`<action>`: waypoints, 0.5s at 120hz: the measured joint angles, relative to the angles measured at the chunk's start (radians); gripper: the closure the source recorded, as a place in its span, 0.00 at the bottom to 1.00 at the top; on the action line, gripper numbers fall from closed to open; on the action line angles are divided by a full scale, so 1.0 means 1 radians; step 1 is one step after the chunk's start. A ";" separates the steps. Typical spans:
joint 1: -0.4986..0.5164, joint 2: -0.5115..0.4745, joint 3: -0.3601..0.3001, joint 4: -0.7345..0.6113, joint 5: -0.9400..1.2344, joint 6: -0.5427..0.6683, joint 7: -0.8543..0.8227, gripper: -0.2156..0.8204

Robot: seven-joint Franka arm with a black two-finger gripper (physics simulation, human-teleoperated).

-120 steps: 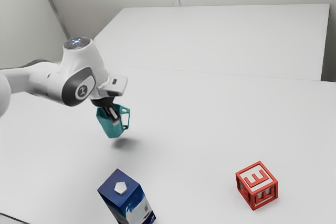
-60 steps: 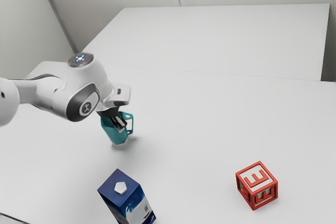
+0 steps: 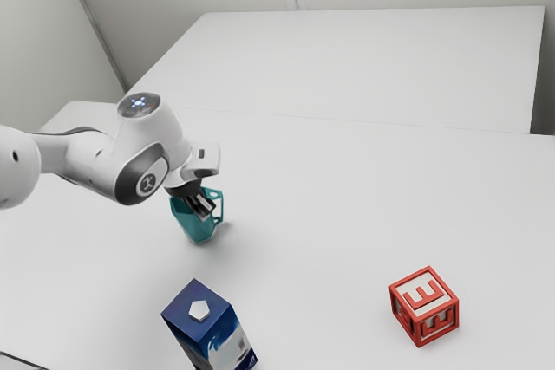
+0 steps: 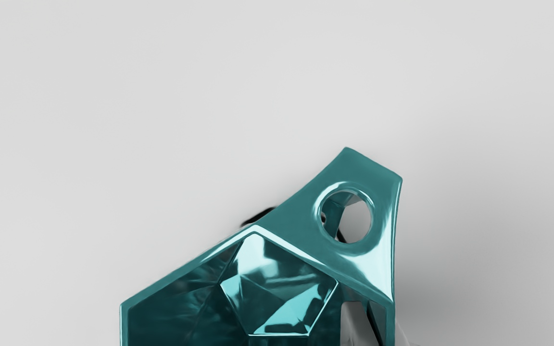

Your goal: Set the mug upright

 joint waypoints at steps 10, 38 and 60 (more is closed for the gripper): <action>0.000 0.004 0.000 0.000 0.000 0.001 -0.008 0.97; -0.002 0.009 0.000 0.000 0.001 0.001 -0.035 0.94; -0.002 -0.001 0.000 0.000 -0.001 -0.003 -0.047 0.83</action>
